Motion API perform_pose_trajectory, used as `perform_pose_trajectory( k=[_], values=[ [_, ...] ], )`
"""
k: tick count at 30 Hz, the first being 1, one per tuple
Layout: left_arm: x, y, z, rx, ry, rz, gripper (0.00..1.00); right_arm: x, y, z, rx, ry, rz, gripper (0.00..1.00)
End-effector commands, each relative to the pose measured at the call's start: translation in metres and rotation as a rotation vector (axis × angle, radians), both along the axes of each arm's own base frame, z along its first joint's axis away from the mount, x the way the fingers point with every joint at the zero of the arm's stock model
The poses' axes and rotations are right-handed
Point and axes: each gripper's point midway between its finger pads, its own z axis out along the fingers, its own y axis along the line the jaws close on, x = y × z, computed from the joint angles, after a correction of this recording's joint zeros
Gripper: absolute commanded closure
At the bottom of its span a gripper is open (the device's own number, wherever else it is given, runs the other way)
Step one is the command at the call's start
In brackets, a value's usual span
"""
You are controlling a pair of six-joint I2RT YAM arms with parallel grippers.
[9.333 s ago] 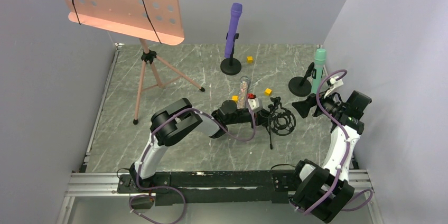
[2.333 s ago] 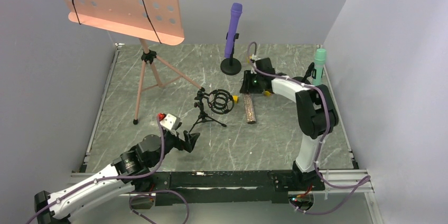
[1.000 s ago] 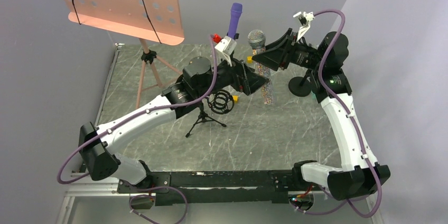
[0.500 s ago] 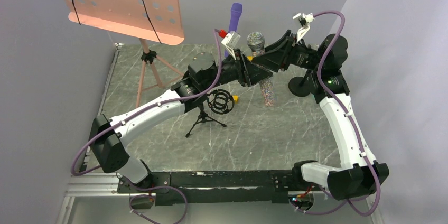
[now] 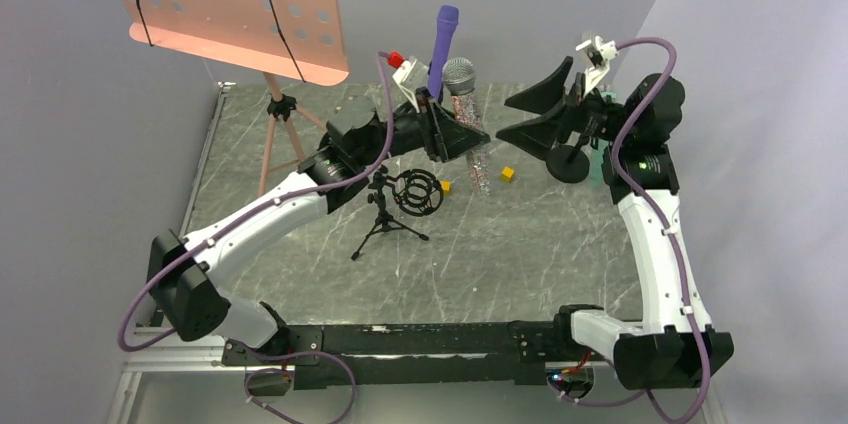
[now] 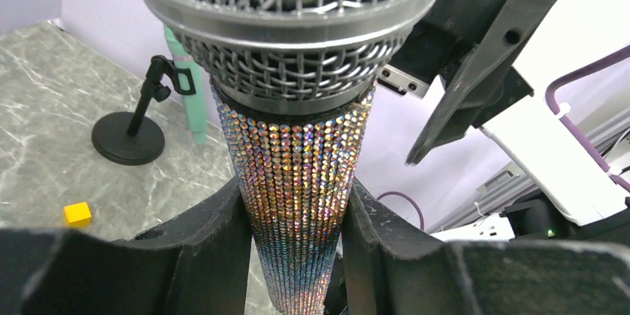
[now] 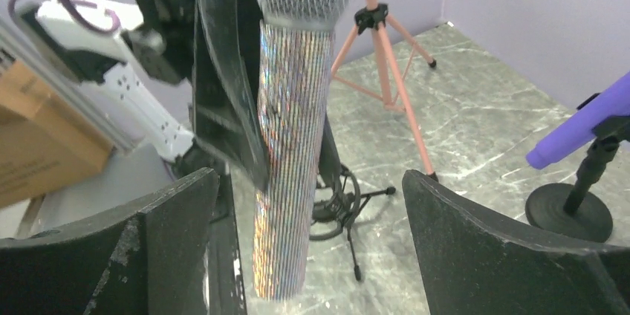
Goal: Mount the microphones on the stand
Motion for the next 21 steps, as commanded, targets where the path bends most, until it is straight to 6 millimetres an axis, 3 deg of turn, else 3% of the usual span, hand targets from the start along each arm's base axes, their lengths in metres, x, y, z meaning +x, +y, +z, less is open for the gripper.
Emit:
perform_pose_trajectory(
  k=[1,6,11,18,21],
  values=[
    [-0.017,0.026,0.037,-0.025,-0.166,0.017,1.0,-0.028,-0.001,-0.029,-0.077,-0.092,0.122,0.0],
    [-0.024,0.026,0.049,-0.049,-0.198,-0.015,1.0,-0.033,0.01,-0.066,-0.07,-0.031,0.155,0.0],
    [-0.023,0.02,0.053,-0.072,-0.192,-0.039,1.0,-0.042,0.027,-0.075,-0.051,0.012,0.215,0.03],
    [-0.021,0.015,0.054,-0.079,-0.198,-0.05,1.0,-0.051,0.042,-0.077,-0.029,0.058,0.289,0.19],
    [-0.022,0.013,0.055,-0.087,-0.2,-0.065,1.0,-0.053,0.043,-0.078,-0.018,0.071,0.3,0.33]
  ],
)
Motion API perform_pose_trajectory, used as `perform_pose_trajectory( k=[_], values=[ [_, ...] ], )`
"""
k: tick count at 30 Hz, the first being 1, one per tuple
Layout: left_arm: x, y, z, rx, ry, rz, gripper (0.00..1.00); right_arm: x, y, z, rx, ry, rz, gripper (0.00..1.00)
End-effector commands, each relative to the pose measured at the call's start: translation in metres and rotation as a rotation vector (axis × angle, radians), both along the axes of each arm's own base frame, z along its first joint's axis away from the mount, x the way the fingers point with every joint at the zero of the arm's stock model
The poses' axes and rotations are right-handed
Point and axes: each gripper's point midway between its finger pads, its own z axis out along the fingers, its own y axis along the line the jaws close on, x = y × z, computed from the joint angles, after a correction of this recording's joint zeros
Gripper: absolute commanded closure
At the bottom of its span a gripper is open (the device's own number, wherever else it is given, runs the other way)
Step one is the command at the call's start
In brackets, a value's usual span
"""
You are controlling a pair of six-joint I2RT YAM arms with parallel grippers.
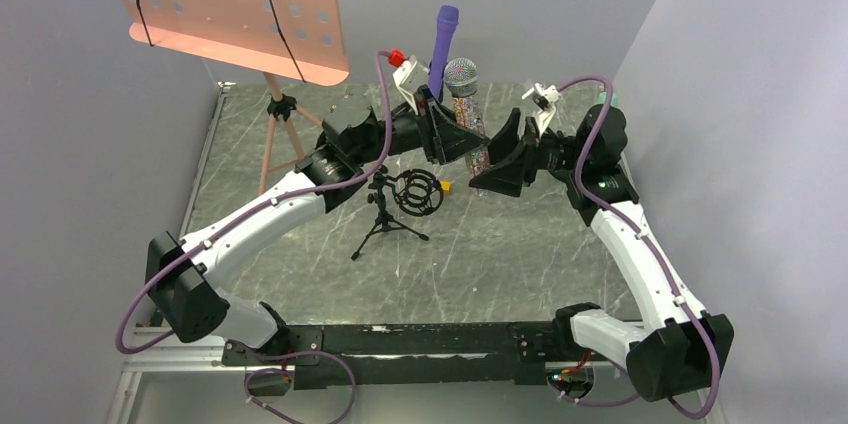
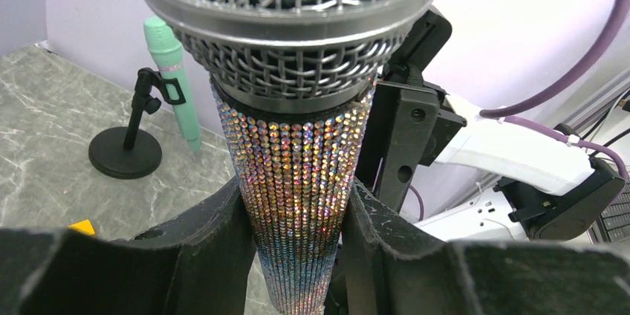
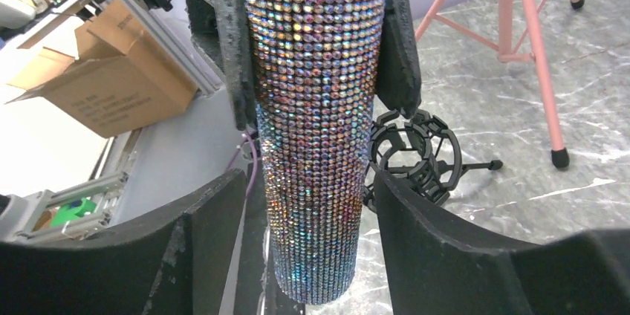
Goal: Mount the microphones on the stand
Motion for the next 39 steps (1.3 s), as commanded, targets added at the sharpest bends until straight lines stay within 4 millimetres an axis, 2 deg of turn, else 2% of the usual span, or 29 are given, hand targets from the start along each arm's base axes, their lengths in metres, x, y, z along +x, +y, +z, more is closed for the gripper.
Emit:
perform_pose_trajectory(
  k=[1,4,6,7,9,11,13,16,19,23,27,28,30,31,33,34,35,37,39],
  values=[
    [-0.012,0.004,0.046,-0.106,-0.101,-0.036,1.0,-0.004,0.004,0.007,0.027,-0.021,0.037,0.41],
    [-0.012,0.004,0.047,-0.115,-0.107,-0.04,1.0,-0.006,0.004,0.007,0.029,-0.018,0.048,0.7],
    [-0.013,0.004,0.048,-0.12,-0.11,-0.044,0.97,-0.008,0.004,0.005,0.026,-0.02,0.058,0.78],
    [-0.014,0.005,0.049,-0.121,-0.112,-0.043,0.91,-0.009,0.004,0.003,0.024,-0.02,0.062,0.81],
    [-0.013,0.008,0.053,-0.127,-0.112,-0.03,0.6,-0.011,0.003,0.0,0.022,-0.022,0.068,0.83],
    [-0.011,0.015,0.061,-0.148,-0.115,-0.012,0.36,-0.013,0.003,-0.003,0.019,-0.024,0.075,0.84],
    [-0.009,0.022,0.067,-0.171,-0.114,-0.005,0.24,-0.014,0.002,-0.006,0.017,-0.03,0.078,0.85],
    [-0.008,0.028,0.077,-0.194,-0.107,-0.018,0.19,-0.016,0.002,-0.007,0.014,-0.037,0.088,0.85],
    [-0.007,0.027,0.081,-0.197,-0.1,-0.033,0.2,-0.016,0.003,-0.008,0.013,-0.041,0.095,0.85],
    [-0.004,0.025,0.075,-0.177,-0.09,-0.027,0.27,-0.018,0.003,-0.009,0.011,-0.045,0.104,0.85],
    [-0.002,0.024,0.071,-0.16,-0.102,-0.029,0.48,-0.019,0.003,-0.01,0.009,-0.055,0.111,0.85],
    [-0.004,0.023,0.071,-0.155,-0.107,-0.039,0.56,-0.02,0.003,-0.01,0.009,-0.057,0.113,0.85],
    [-0.007,0.021,0.069,-0.142,-0.115,-0.064,0.82,-0.019,0.003,-0.011,0.006,-0.065,0.112,0.82],
    [-0.007,0.02,0.068,-0.133,-0.118,-0.07,0.9,-0.019,0.003,-0.011,0.002,-0.07,0.11,0.75],
    [-0.009,0.021,0.068,-0.114,-0.132,-0.072,1.0,-0.016,0.002,-0.015,-0.013,-0.093,0.095,0.38],
    [-0.009,0.024,0.067,-0.1,-0.143,-0.061,1.0,-0.013,-0.001,-0.017,-0.026,-0.123,0.073,0.17],
    [-0.009,0.028,0.068,-0.084,-0.159,-0.046,1.0,-0.007,-0.005,-0.023,-0.051,-0.144,0.03,0.02],
    [-0.009,0.039,0.067,-0.028,-0.212,0.011,1.0,0.014,-0.02,-0.034,-0.126,-0.226,-0.087,0.0],
    [-0.01,0.052,0.06,0.057,-0.266,0.071,1.0,0.033,-0.04,-0.059,-0.22,-0.26,-0.202,0.0]
  ],
)
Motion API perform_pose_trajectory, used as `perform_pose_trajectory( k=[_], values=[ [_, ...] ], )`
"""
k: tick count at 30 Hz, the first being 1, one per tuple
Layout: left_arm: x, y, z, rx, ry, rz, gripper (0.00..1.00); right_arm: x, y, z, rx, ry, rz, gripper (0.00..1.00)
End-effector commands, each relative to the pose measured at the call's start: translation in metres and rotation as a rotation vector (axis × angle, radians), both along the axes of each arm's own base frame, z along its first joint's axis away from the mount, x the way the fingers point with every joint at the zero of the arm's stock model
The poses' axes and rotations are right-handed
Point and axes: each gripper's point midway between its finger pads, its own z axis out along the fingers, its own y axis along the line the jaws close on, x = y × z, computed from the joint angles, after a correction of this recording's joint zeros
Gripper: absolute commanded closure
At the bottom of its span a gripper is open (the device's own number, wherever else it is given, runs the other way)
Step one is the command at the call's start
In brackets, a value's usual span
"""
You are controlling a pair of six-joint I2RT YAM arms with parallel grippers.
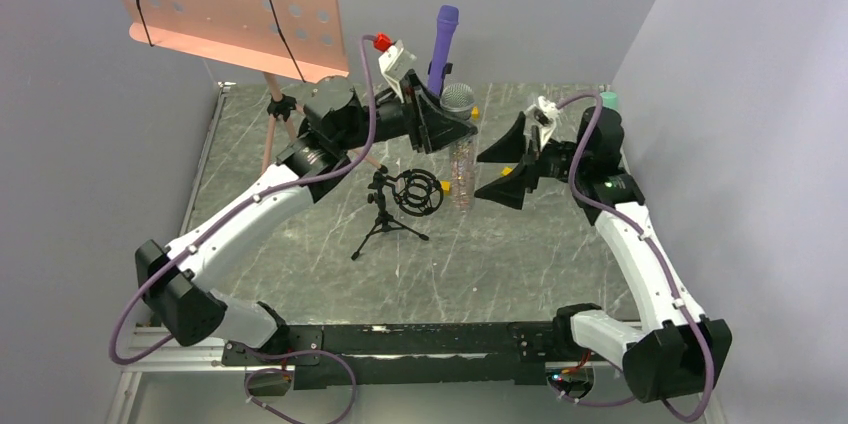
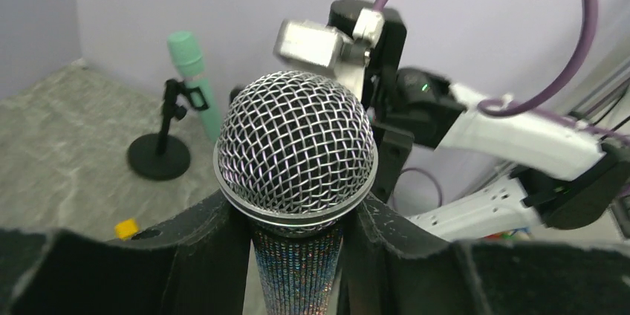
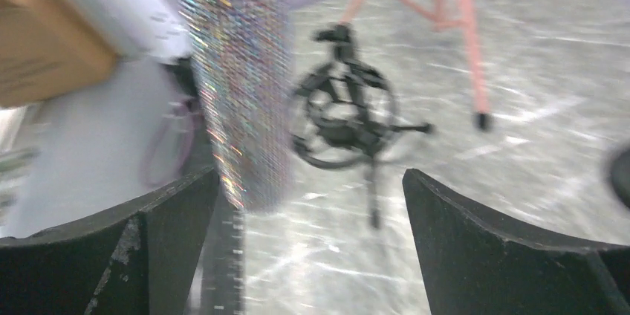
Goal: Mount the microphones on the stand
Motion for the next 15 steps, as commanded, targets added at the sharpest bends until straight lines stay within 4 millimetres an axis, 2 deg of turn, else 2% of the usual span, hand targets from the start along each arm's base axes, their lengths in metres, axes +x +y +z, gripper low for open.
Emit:
perform_pose_trajectory(
  k=[1,3,5,7,10,15],
  values=[
    [-0.02,0.042,0.034,0.081,-0.226,0.115,1.0,0.034,-0.042,-0.035,-0.18,-0.214,-0.228,0.0],
    [-0.023,0.053,0.027,0.158,-0.25,0.141,1.0,0.046,-0.062,-0.057,-0.183,-0.197,-0.315,0.0],
    [-0.025,0.061,0.021,0.217,-0.27,0.159,1.0,0.046,-0.078,-0.072,-0.148,-0.182,-0.357,0.0],
    [-0.025,0.068,0.017,0.258,-0.288,0.18,1.0,0.042,-0.087,-0.075,-0.155,-0.191,-0.373,0.0],
    [-0.021,0.074,0.016,0.278,-0.322,0.221,1.0,0.037,-0.085,-0.072,-0.131,-0.195,-0.349,0.0],
    [-0.016,0.073,0.023,0.24,-0.363,0.25,1.0,0.045,-0.091,-0.079,-0.172,-0.195,-0.391,0.0]
  ],
)
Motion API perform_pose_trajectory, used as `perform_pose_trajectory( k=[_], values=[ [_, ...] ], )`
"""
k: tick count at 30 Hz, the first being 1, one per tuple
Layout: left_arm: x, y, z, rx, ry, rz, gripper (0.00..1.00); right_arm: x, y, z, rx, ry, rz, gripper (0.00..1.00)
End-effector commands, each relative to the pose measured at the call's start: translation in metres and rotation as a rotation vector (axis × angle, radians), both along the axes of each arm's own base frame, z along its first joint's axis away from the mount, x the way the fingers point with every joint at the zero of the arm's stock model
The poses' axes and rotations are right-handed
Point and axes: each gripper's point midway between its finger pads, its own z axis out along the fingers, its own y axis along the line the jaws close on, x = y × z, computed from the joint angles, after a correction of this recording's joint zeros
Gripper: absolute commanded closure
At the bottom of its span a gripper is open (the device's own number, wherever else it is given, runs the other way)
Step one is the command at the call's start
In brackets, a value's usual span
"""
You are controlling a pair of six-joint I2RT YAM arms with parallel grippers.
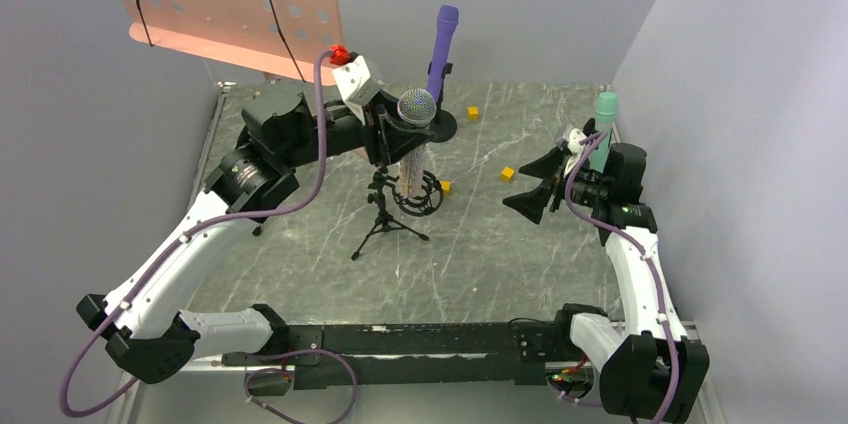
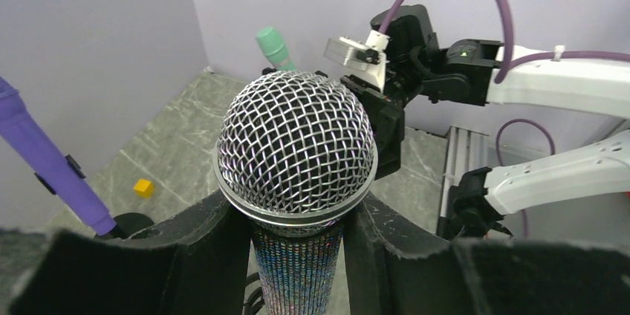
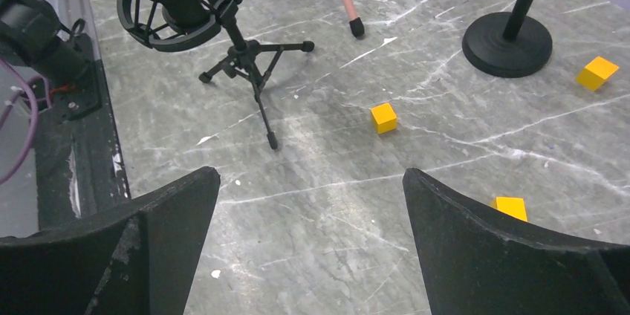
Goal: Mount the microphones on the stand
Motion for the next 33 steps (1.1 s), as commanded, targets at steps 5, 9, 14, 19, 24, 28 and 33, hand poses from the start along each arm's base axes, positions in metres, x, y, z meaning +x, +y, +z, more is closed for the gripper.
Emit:
perform_pose_trajectory(
  k=[5,9,14,19,24,28,33],
  values=[
    [0.022,-0.007,0.0,-0.042,-0.109,0.046,1.0,0.005,-0.004,0.008,-0.043,-0.105,-0.002,0.0],
    [0.027,-0.018,-0.007,-0.045,-0.107,0.02,1.0,0.007,-0.005,0.006,-0.051,-0.101,-0.01,0.0],
    [0.029,-0.022,-0.011,-0.046,-0.118,0.007,1.0,0.009,-0.006,0.003,-0.058,-0.095,-0.019,0.0],
    [0.036,-0.023,-0.035,0.041,-0.122,0.017,1.0,0.011,-0.008,0.002,-0.07,-0.096,-0.031,0.0],
    [0.037,-0.021,-0.053,0.112,-0.131,0.018,1.0,0.013,-0.01,-0.001,-0.078,-0.088,-0.036,0.0],
    [0.029,-0.021,-0.057,0.131,-0.123,-0.021,1.0,0.014,-0.01,-0.002,-0.082,-0.087,-0.038,0.0],
    [0.017,-0.021,-0.066,0.122,-0.093,-0.068,1.0,0.014,-0.011,-0.003,-0.091,-0.083,-0.038,0.0]
  ],
)
